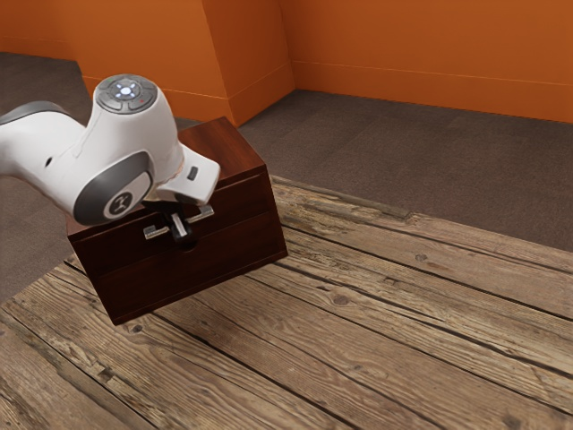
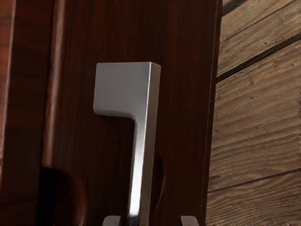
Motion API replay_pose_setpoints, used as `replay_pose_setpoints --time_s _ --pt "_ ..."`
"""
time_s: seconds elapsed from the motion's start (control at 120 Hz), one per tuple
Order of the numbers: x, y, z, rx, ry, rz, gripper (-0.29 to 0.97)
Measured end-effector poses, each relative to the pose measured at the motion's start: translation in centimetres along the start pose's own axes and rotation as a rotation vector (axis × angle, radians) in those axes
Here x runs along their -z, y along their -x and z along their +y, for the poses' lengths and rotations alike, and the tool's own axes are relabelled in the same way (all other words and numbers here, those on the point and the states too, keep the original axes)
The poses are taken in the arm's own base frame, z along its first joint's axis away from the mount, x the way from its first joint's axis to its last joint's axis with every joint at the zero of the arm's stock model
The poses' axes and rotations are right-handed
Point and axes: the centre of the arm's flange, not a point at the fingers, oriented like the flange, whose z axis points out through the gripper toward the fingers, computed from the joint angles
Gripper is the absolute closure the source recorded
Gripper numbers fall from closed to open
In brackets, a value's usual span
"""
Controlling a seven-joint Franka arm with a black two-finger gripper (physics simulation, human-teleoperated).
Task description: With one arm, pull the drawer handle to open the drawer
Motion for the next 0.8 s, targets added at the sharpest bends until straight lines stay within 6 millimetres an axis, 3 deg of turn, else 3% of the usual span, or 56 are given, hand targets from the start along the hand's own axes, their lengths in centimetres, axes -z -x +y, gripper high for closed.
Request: replay_pose_setpoints --time_s 0.8 --pt "1.2 0.6 2.8 -0.026 0.016 0.012 0.66"
